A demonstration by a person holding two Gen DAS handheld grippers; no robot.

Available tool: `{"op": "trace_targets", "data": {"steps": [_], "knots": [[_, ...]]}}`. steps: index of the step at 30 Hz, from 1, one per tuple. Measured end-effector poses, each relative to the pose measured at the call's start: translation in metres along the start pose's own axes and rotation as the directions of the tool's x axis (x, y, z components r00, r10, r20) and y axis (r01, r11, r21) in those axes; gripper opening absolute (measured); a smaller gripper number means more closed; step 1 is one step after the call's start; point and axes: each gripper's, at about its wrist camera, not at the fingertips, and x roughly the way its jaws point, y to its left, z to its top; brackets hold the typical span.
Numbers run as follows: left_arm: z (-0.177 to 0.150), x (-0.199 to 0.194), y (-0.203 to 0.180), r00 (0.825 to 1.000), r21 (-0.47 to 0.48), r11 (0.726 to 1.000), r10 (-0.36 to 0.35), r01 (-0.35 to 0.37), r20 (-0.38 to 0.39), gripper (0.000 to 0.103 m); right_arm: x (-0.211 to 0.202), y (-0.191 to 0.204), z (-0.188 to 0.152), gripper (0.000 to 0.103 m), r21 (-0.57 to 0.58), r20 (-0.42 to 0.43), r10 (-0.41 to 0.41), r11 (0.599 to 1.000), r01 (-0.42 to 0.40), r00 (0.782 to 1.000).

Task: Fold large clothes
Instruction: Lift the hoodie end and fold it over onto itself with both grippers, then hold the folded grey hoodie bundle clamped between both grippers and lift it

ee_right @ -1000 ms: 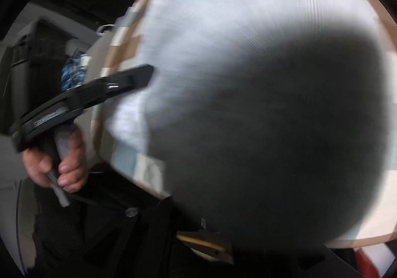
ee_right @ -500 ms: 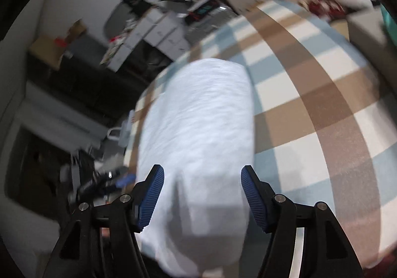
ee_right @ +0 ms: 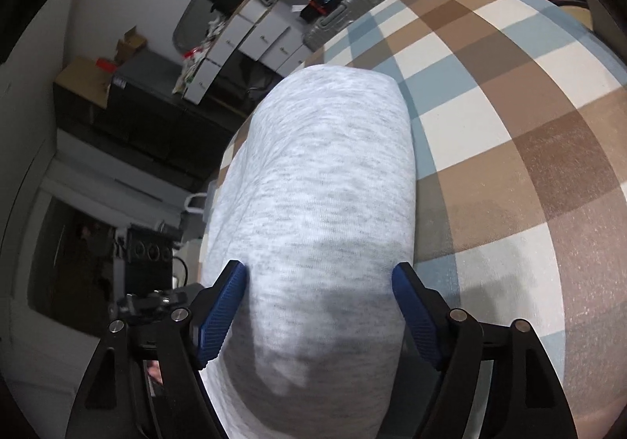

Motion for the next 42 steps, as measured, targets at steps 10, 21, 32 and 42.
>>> {"op": "trace_targets", "data": {"steps": [10,21,32,42], "knots": [[-0.015,-0.031,0.044,0.998,-0.118,0.992,0.044,-0.039,0.046,0.095,-0.006,-0.012,-0.007,0.082,0.04,-0.026,0.082,0.996,-0.081,0.996],[-0.015,-0.014,0.037,0.999,-0.093,0.994,-0.053,0.053,0.006,0.055,0.016,-0.022,0.001,0.091,0.098,-0.082,0.123,0.989,-0.114,0.989],[-0.049,-0.037,0.043,0.998,-0.066,0.997,-0.052,0.05,-0.023,0.048,-0.006,-0.012,-0.032,0.081,0.03,-0.173,0.185,0.983,-0.183,0.967],[-0.033,-0.03,0.023,0.998,-0.046,0.998,-0.048,0.046,-0.04,0.034,0.01,-0.019,-0.027,0.09,0.055,-0.202,0.186,0.982,-0.178,0.962]]}}
